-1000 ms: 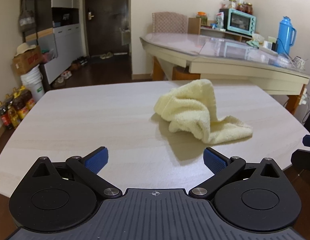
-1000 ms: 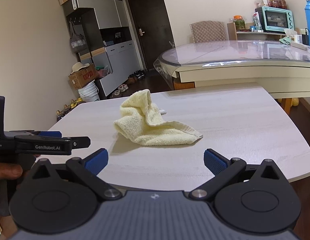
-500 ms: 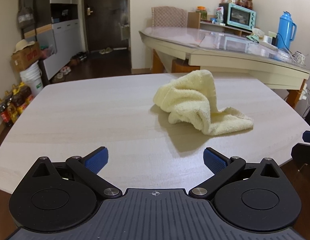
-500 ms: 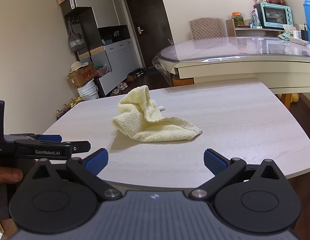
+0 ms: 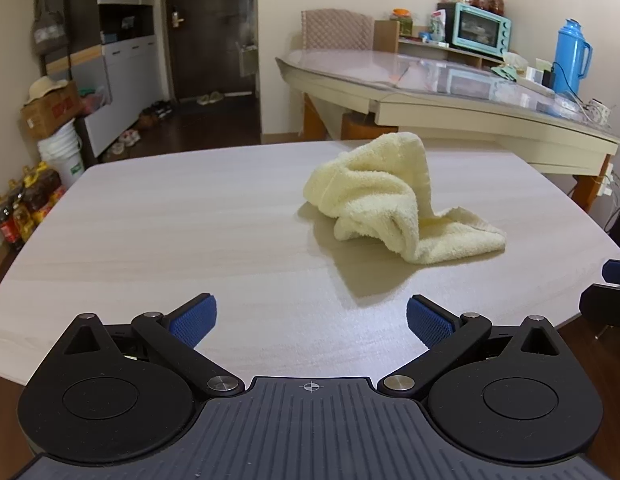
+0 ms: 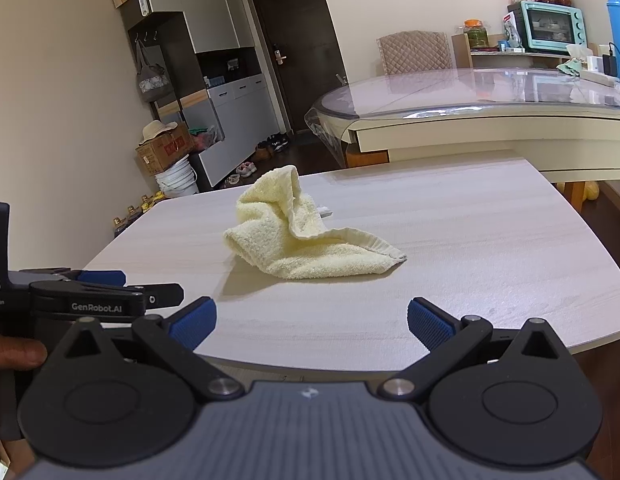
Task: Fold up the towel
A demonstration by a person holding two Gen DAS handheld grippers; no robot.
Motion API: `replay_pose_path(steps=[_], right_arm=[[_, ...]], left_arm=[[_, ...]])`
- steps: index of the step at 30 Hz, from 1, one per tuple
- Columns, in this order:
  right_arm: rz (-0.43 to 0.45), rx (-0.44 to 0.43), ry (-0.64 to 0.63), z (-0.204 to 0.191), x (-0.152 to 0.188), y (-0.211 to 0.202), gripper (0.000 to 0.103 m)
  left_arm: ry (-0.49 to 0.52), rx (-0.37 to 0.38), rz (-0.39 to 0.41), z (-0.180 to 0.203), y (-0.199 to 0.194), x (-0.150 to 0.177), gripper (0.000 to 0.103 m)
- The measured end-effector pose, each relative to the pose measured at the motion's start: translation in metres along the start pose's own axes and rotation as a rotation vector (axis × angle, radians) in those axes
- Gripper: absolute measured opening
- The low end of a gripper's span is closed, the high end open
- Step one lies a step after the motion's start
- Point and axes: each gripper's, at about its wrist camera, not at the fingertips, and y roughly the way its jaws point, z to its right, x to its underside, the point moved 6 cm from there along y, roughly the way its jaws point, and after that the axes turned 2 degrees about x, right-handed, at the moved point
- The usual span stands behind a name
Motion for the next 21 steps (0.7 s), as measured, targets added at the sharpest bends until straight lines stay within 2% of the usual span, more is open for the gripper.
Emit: replay_pose_path(steps=[4, 5, 7, 21], right_arm=[[0.004, 0.000, 0.000, 0.000, 0.012, -0.008, 0.103], [0.000, 0.001, 0.002, 0.000, 0.007, -0.009, 0.103], [-0.025, 0.004, 0.009, 0.002, -0.027, -0.004, 0.103], [-0.021, -0.006, -0.031, -0.009, -0.035, -0.001, 0.103]], left_arm=[[0.000, 0.003, -0.002, 0.000, 0.001, 0.001, 0.103], [0.000, 0.003, -0.003, 0.000, 0.001, 0.001, 0.103], [0.002, 0.002, -0.004, 0.001, 0.001, 0.001, 0.103], [0.002, -0.001, -0.011, 0.000, 0.006, 0.003, 0.103]])
